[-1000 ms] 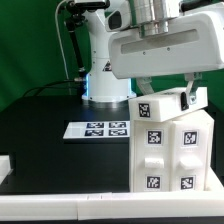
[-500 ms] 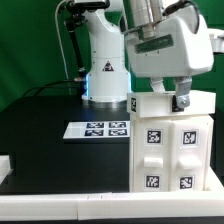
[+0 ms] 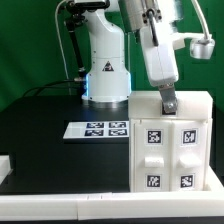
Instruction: Assemble cabinet
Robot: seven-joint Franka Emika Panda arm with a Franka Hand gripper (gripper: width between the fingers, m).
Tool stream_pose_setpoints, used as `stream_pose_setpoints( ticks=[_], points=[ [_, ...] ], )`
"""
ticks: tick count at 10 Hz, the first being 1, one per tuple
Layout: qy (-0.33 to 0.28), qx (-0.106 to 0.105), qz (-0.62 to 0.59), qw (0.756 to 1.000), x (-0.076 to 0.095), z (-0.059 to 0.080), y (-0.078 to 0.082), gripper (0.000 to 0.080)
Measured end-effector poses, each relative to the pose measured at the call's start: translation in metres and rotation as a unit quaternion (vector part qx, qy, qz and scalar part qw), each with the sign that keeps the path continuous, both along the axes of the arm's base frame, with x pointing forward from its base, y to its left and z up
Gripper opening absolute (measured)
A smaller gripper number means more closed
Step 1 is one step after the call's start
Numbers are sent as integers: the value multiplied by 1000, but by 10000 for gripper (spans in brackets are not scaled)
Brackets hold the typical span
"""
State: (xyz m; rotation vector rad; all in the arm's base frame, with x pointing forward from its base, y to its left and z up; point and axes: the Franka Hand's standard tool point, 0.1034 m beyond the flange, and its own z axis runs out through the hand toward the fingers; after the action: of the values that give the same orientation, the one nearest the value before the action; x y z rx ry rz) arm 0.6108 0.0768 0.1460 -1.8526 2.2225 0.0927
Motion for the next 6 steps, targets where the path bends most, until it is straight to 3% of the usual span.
stream_pose_setpoints(
  ticks=[2, 3, 4, 6],
  points=[
    [6, 9, -32, 999, 0, 0, 2, 558],
    [4, 8, -24, 1000, 0, 1, 3, 738],
    [-7, 8, -4, 1000, 2, 7, 3, 783],
    [-20, 18, 0, 1000, 5, 23, 5, 797]
  ],
)
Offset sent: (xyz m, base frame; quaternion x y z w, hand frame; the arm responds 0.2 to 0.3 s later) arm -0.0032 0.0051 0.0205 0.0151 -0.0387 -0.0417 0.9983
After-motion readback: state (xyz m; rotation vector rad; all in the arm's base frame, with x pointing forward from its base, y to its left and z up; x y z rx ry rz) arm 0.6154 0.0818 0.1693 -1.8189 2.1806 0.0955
